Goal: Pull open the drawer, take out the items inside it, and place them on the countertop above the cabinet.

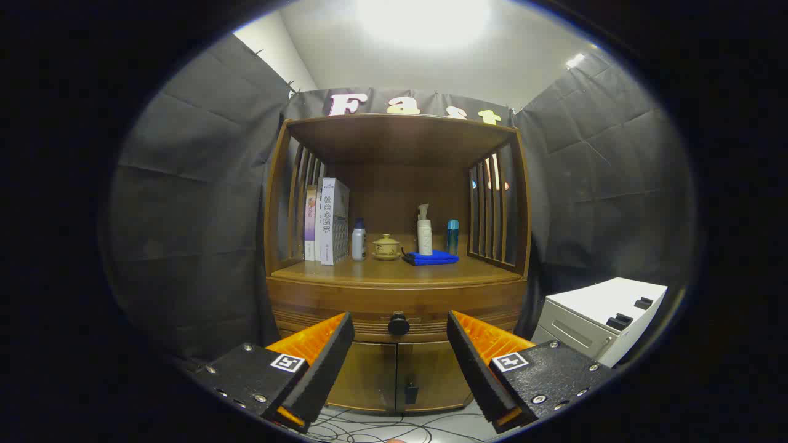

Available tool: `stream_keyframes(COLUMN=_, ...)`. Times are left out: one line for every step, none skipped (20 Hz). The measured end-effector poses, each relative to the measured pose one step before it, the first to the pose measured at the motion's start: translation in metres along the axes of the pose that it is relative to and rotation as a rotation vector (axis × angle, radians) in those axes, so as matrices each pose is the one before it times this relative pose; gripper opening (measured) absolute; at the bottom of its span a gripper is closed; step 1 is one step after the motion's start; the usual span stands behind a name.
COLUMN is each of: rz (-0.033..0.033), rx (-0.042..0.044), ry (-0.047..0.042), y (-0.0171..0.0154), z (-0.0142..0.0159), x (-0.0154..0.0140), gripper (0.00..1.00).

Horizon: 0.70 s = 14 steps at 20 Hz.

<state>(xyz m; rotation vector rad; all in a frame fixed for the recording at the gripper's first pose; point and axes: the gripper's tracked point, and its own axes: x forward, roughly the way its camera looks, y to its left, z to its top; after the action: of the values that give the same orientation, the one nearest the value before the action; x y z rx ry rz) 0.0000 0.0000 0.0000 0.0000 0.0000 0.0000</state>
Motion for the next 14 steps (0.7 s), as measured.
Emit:
stream_keyframes(rz=0.00072, rx=0.00158, ry=-0.00287, y=-0.00052, z=0.00103, x=0.00001, gripper=0.95)
stream_keyframes(rz=-0.00070, rx=0.00239, ry=-0.00220, y=0.00022, z=0.00175, x=-0.00021, gripper=0.95)
stream_keyframes(rz=0.00083, rx=0.00199, ry=-0.00047, y=0.00003, z=-0.00112, x=-0.00039, gripper=0.95)
stream_keyframes(rz=0.00084, rx=0.00010, ry=-0.00062, y=-0.00047, z=0.00042, x=0.00028, gripper=0.95)
stream_keyframes(rz=-0.00169, rx=0.00018, ry=0.00090, y=-0.00018, z=-0.00143, x=-0.00160, gripper=0.95)
stream_keyframes(rz=-0.00057, rx=0.00071, ry=0.00016, y=-0.00090, z=0.00049, x=-0.00007, gripper=0.95)
stream_keyframes(rz=-0.00037, rx=0.00043, ry=-0.00058, y=-0.00098, z=0.00044, x=0.00197, gripper=0.95)
stream_keyframes(rz=-0.00150, rx=-0.00016, ry=-0.00039, y=-0.00002, z=0.00116, x=0.00056, gripper=0.95)
stream_keyframes(rz=0.00031, rx=0.00107, ry=0.00047, y=-0.00174, z=-0.00078, x=-0.00065, gripper=0.95)
stream_keyframes(rz=-0.00005, rx=0.00003, ry=-0.00058, y=-0.00063, z=0.00068, x=-0.00045, gripper=0.95)
stream_keyframes(rz=-0.00276, rx=-0.00026, ry=0.00202, y=-0.00004, z=-0.00121, x=0.00031, gripper=0.95)
stream_keyframes(rz=-0.00009, rx=-0.00090, ry=0.00181, y=-0.00027, z=-0.00141, x=0.00019, gripper=0.95)
stream_keyframes(rz=-0.00168, rx=-0.00030, ry=0.00098, y=-0.00098, z=-0.00027, x=0.00017, gripper=0.95)
stream_keyframes(rz=-0.00018, rx=0.00075, ry=0.00058, y=0.00033, z=0.00002, x=0.00022, gripper=0.95)
